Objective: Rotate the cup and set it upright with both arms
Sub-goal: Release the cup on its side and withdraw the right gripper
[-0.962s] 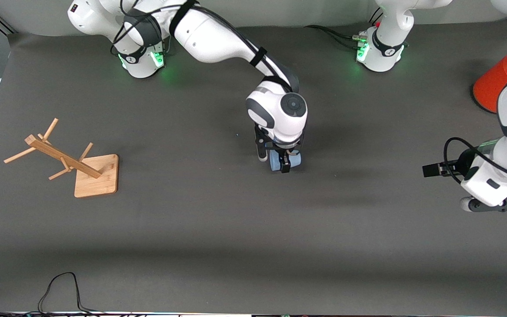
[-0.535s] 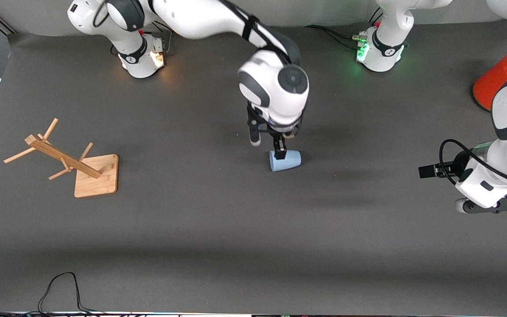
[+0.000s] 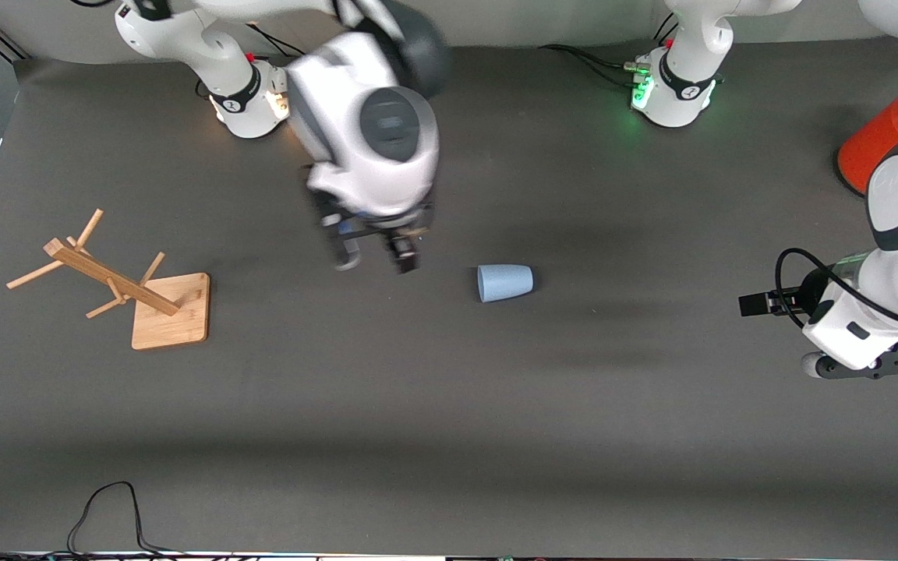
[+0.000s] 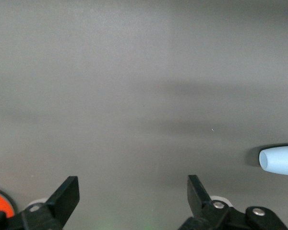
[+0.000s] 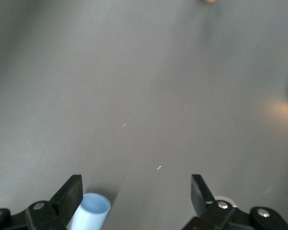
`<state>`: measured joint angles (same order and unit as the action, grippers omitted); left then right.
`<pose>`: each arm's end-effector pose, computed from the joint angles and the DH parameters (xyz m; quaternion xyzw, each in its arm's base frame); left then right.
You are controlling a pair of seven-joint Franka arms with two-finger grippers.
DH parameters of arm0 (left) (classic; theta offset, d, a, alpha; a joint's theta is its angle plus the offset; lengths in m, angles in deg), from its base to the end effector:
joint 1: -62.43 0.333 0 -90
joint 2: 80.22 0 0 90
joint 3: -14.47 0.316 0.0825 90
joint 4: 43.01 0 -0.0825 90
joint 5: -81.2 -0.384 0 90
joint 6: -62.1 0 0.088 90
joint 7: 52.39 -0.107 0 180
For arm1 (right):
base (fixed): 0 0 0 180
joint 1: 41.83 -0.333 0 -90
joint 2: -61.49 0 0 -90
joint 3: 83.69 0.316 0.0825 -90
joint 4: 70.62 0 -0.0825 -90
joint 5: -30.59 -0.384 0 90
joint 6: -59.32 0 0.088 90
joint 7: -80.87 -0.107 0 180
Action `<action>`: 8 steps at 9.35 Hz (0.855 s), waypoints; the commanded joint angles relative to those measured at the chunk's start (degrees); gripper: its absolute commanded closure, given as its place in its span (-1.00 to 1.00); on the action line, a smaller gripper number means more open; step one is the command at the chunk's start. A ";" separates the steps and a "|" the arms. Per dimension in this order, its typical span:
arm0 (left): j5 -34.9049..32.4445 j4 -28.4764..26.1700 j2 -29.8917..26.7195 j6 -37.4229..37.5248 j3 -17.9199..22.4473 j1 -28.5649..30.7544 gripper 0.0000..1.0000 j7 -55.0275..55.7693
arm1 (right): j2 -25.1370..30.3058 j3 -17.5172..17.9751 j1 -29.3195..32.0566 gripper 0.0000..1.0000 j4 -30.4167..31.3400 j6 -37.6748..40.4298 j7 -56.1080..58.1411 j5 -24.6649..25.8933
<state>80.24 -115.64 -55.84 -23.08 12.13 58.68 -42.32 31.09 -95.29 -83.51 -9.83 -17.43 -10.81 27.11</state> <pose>0.6579 -0.0630 0.4992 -0.9941 -0.0353 0.1019 0.0143 0.5596 0.3759 0.5173 0.8579 -0.4990 -0.0396 0.1163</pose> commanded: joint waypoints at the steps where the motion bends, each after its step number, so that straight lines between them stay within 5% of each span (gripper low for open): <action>1: 0.00 1.18 1.89 0.37 0.49 -3.35 -1.00 0.91 | 6.30 0.61 6.31 -1.00 4.25 3.25 15.92 0.31; 3: -2.62 1.44 4.17 -1.55 0.67 -8.79 -1.00 4.93 | 9.72 0.78 13.08 -1.00 5.82 4.32 30.42 0.58; 5: -2.82 2.40 6.11 -4.98 0.49 -12.47 -1.00 8.63 | 16.74 1.66 20.55 -1.00 14.66 -0.22 41.69 0.49; 8: -4.12 12.65 13.73 -5.18 0.84 -20.38 -1.00 16.62 | 25.20 4.72 33.28 -1.00 26.99 -9.72 65.05 0.66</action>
<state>77.92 -110.89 -47.39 -29.49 11.82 42.32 -29.41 50.69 -93.55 -54.71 9.31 -23.08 46.66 27.32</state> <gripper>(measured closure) 0.000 0.000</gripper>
